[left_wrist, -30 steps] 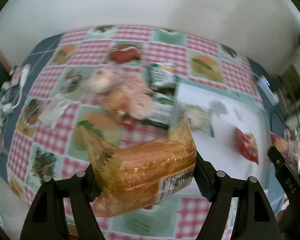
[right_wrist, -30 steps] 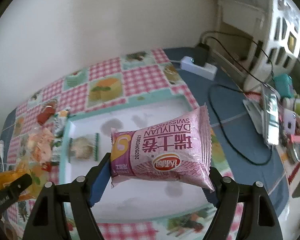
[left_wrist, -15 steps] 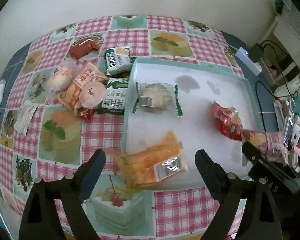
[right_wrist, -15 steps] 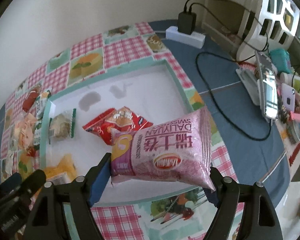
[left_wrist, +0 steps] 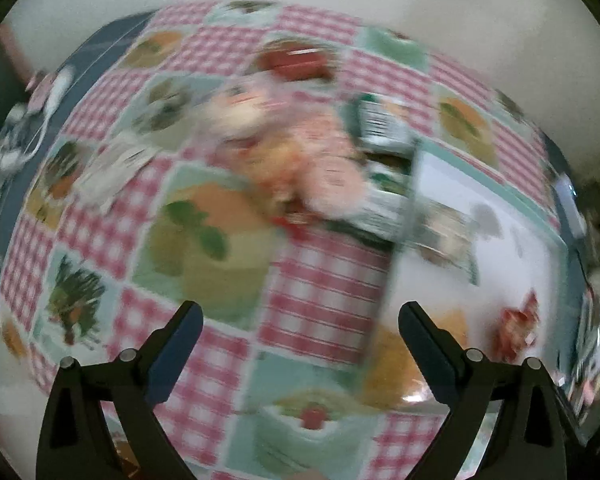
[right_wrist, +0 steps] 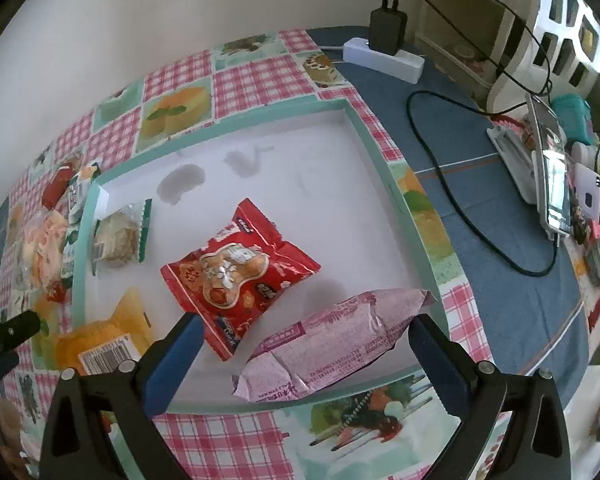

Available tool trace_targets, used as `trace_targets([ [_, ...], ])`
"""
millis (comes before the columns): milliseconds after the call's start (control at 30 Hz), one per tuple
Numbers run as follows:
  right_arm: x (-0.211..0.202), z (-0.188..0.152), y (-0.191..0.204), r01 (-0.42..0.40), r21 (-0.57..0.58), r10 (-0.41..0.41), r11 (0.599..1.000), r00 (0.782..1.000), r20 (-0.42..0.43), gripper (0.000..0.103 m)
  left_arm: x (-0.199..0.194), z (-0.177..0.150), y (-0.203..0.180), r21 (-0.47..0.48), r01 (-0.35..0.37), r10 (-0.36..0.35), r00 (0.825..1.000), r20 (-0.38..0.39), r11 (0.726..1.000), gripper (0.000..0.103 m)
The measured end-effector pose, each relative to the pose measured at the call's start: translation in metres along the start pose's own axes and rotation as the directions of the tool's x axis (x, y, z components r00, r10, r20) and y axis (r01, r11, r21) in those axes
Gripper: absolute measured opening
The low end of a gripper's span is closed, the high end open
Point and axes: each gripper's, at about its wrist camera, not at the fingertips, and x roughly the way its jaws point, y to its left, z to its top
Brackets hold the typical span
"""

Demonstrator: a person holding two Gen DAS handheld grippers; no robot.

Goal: Organize snacks
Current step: 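Carry the Swiss roll and bread bag into the white tray and release both, then grasp the white printed wrapper with the left gripper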

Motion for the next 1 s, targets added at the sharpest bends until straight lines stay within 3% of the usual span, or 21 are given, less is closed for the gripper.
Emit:
trace_targets([
  [300,-0.012,0.004,0.023,0.000,-0.021,0.001,1.000,0.998,0.067,0.103,0.006,0.012,0.088,-0.244,-0.139,0.135,0.990,-0.033,0.960,0.098],
  [633,-0.032,-0.003,0.098,0.012,-0.141,0.015,0.990,0.983,0.184,0.103,0.010,0.020,0.159,-0.370,-0.168,0.155,0.986,-0.063,0.914,0.098],
  [1000,-0.024,-0.031,0.195,-0.063,-0.348,0.123,0.935,0.980,0.153,0.103,0.018,0.024,0.222,-0.477,-0.189,0.164,0.982,-0.093,0.858,0.098],
])
